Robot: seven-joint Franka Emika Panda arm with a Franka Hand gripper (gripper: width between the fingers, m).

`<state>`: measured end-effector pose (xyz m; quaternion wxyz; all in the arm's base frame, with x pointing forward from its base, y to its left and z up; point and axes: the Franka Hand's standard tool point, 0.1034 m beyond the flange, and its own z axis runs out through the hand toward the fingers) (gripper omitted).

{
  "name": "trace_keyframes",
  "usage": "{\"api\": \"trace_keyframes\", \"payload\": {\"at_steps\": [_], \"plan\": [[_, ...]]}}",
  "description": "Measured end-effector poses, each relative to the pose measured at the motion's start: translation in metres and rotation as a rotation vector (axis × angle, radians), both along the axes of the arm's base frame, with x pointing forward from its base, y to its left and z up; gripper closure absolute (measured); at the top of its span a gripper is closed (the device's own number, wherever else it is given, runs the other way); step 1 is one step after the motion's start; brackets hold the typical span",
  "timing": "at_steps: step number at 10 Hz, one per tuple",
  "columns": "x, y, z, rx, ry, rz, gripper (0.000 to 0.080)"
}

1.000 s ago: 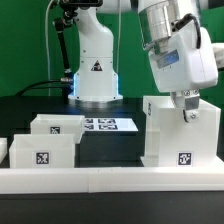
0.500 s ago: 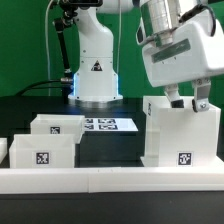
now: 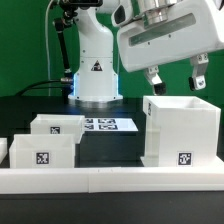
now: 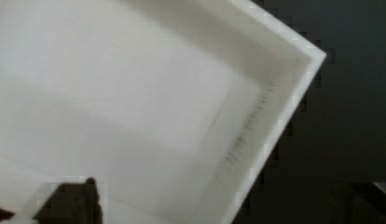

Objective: Assemble drawer

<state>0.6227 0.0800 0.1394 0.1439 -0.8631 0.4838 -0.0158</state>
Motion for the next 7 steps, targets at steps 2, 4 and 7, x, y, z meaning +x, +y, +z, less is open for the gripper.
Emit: {"api": "trace_keyframes", "payload": {"at_steps": [2,4,7], "plan": [[-0.004,-0.002,-0.001,-0.022,0.000,0.124,0.0150],[-0.011,-0.017,0.001,-0.073,0.005,0.481,0.0150],[-0.009,-0.026,0.004,-0.101,-0.027,0.704,0.0150]]}}
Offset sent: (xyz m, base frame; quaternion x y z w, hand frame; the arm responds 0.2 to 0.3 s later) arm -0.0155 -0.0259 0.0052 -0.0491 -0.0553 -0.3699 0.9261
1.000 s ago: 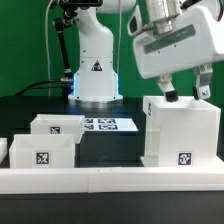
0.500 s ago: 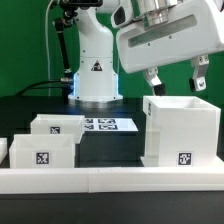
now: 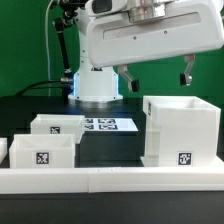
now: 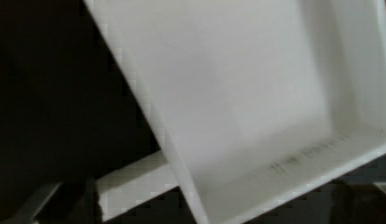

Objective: Assemble drawer

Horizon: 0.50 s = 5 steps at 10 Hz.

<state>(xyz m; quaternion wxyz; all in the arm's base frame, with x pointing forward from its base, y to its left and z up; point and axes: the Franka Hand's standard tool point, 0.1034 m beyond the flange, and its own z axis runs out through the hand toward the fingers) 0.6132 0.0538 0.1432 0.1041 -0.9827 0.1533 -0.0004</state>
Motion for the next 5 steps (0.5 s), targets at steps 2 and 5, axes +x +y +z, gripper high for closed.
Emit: {"api": "trace_keyframes", "payload": {"at_steps": [2,5], "plan": [[-0.001,-0.005,0.000,-0.004,-0.020,0.097,0.0150],[-0.015,-0.048,-0.004,-0.040,-0.054,0.270,0.0150]]}}
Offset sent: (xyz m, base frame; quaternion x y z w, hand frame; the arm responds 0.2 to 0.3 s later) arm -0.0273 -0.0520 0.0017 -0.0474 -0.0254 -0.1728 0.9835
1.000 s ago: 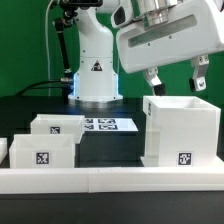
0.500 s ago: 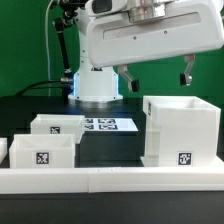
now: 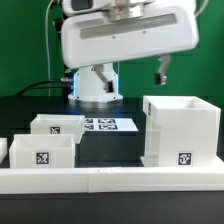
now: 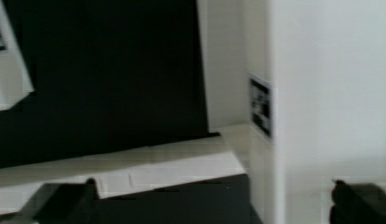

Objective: Assemble drawer

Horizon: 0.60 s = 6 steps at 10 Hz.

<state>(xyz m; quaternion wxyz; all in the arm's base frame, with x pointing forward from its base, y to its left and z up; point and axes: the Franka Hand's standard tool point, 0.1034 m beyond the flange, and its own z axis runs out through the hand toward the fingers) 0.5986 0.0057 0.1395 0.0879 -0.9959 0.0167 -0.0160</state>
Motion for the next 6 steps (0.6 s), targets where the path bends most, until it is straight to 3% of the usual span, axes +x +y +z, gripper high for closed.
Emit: {"api": "trace_keyframes", "payload": {"at_steps": [3,4,6], "plan": [[-0.012,-0.055,-0.018,-0.030,-0.066,0.080,0.0150],[-0.016,-0.065,-0.025,-0.015,-0.093,0.034,0.0150],[-0.016,-0.064,-0.025,-0.020,-0.085,0.036,0.0150]]}}
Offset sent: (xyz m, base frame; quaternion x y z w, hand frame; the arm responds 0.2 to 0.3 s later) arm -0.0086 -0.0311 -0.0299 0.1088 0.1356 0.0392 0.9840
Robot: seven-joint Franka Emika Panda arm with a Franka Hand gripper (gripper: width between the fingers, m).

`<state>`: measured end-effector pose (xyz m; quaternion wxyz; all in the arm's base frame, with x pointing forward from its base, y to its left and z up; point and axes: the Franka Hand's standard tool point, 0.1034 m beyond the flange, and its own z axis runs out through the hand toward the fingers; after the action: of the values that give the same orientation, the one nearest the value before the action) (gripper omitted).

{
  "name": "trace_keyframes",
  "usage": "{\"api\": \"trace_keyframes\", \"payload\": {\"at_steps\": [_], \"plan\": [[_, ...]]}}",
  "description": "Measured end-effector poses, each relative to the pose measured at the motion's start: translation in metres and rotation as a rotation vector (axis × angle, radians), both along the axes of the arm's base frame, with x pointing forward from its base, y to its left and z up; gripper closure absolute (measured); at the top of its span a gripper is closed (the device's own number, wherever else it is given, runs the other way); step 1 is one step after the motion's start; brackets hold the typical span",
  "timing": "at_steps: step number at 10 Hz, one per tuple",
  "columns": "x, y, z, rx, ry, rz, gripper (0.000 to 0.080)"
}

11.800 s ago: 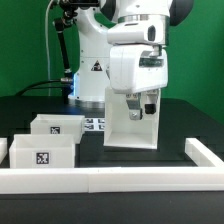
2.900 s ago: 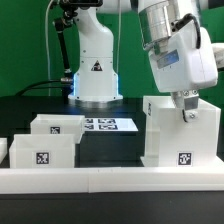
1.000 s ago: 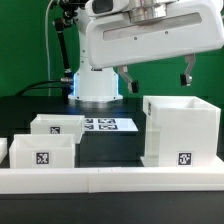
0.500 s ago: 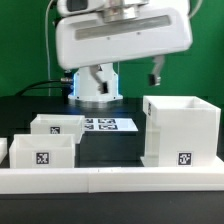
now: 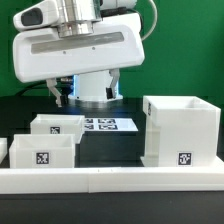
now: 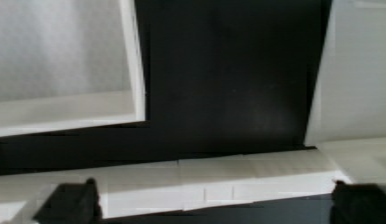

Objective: Assemble drawer

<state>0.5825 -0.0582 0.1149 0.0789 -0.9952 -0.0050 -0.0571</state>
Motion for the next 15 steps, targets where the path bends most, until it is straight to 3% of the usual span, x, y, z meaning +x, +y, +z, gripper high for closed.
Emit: {"api": "trace_keyframes", "payload": {"at_steps": [2,4,6,8,10,15], "plan": [[-0.001,-0.003,-0.002,0.003,0.009,0.070,0.0150],[-0.016,-0.016,-0.017,-0.022,0.006,0.125,0.0150],[-0.023,-0.022,-0.023,-0.021,0.024,0.142,0.0150],[-0.022,-0.020,-0.023,-0.019,0.036,0.148,0.0150],[-0.028,-0.012,-0.027,0.005,0.166,0.138,0.0150],[-0.026,-0.028,-0.063,-0.048,0.147,0.132,0.0150]]}}
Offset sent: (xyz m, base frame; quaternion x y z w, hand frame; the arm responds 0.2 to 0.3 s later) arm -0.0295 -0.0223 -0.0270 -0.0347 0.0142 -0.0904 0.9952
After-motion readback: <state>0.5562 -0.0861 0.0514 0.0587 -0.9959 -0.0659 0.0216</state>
